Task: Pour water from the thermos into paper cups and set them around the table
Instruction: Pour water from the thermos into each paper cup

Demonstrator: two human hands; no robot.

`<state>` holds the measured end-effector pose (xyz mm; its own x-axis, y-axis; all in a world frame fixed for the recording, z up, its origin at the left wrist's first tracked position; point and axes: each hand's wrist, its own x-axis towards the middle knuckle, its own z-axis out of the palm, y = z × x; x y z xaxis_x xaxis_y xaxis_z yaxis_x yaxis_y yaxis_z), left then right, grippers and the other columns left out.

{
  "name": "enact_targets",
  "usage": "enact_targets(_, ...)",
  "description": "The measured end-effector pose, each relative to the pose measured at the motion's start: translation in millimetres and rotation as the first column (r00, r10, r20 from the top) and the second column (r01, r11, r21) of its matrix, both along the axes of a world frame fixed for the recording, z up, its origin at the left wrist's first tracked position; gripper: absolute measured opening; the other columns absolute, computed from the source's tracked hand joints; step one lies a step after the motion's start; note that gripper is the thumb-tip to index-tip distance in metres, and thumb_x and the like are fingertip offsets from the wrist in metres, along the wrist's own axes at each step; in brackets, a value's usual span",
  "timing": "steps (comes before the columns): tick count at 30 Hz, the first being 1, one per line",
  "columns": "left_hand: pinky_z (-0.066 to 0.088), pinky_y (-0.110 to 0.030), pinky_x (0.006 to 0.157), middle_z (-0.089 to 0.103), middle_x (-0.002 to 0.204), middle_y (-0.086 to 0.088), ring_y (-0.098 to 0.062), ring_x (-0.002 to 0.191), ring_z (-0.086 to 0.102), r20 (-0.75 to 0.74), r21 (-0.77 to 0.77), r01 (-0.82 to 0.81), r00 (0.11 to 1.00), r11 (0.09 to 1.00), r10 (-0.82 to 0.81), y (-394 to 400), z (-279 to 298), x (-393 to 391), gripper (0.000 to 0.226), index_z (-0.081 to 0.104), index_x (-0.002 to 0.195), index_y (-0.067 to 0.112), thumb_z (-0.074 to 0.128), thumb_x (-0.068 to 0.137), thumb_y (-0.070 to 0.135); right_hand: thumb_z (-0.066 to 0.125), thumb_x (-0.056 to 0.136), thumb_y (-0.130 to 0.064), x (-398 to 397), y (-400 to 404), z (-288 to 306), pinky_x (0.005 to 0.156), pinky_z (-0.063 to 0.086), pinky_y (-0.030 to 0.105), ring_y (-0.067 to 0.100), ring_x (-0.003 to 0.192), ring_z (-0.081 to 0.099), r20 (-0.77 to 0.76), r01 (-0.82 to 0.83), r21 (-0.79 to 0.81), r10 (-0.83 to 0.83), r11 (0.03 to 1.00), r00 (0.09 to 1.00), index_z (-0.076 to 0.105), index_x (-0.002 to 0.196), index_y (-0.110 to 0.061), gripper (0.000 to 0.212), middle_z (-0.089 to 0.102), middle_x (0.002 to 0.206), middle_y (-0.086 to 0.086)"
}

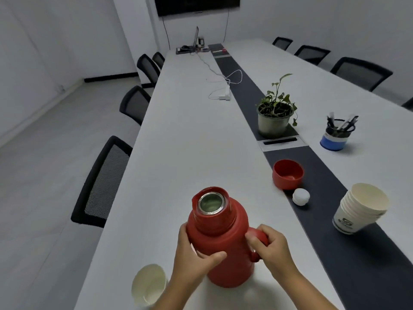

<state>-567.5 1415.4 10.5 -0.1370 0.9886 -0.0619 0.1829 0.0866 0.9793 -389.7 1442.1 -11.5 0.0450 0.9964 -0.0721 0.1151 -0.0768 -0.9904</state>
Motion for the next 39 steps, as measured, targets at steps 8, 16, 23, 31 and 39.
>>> enact_targets(8,0.040,0.003,0.068,0.052,0.108,0.014,0.022,0.089,0.050,-0.070,0.047,0.046,0.997,0.998,-0.042,71.5,-6.5,4.7,0.074,0.040,0.099,0.036,0.077,0.035,0.034,0.063,0.081,-0.012,2.8,66.4,-8.8,0.062,0.050,0.049,0.019,0.060,0.044,0.059,-0.033,0.016,0.032,0.999,0.998,0.049,0.061,-0.005,0.025,0.046,0.059,0.008)
enact_targets(16,0.044,-0.004,0.071,0.051,0.111,0.015,0.009,0.099,0.053,-0.085,0.047,0.060,0.995,0.997,-0.055,100.8,-10.7,4.4,0.082,0.038,0.109,0.037,0.076,0.036,0.038,0.062,0.083,-0.018,4.6,95.8,-9.8,0.060,0.045,0.037,0.016,0.061,0.044,0.113,-0.071,0.021,0.068,0.997,0.991,0.047,0.061,-0.015,0.026,0.046,0.060,0.002)
enact_targets(23,0.036,-0.027,0.092,0.044,0.121,0.004,-0.013,0.112,0.044,-0.223,0.026,-0.124,0.967,0.992,0.126,61.6,-12.5,22.3,0.058,0.044,0.123,0.017,0.074,0.073,0.016,0.059,0.085,-0.022,12.6,79.9,0.9,0.075,0.045,0.028,0.014,0.078,0.054,0.095,-0.060,0.045,0.056,0.997,0.994,0.058,0.082,-0.022,0.003,0.056,0.079,-0.006)
enact_targets(31,0.037,-0.013,0.090,0.046,0.113,0.007,-0.008,0.103,0.048,-0.296,0.076,0.049,0.955,0.996,-0.025,1.7,-24.1,110.8,0.044,0.049,0.116,0.013,0.065,0.077,0.000,0.061,0.081,-0.003,132.0,6.4,29.8,0.076,0.041,0.011,0.011,0.086,0.054,0.306,0.128,0.302,-0.223,0.945,0.925,0.061,0.093,-0.009,0.013,0.058,0.089,-0.005)
enact_targets(39,0.036,-0.003,0.083,0.043,0.117,0.012,0.000,0.109,0.045,-0.211,-0.077,0.240,0.945,0.968,-0.251,16.9,-37.8,243.8,0.049,0.037,0.124,0.023,0.062,0.083,0.016,0.065,0.079,-0.013,267.3,16.0,31.5,0.092,0.032,0.029,0.030,0.119,0.042,0.621,0.161,0.184,-0.242,0.970,0.746,0.053,0.119,-0.009,0.042,0.051,0.127,0.012)
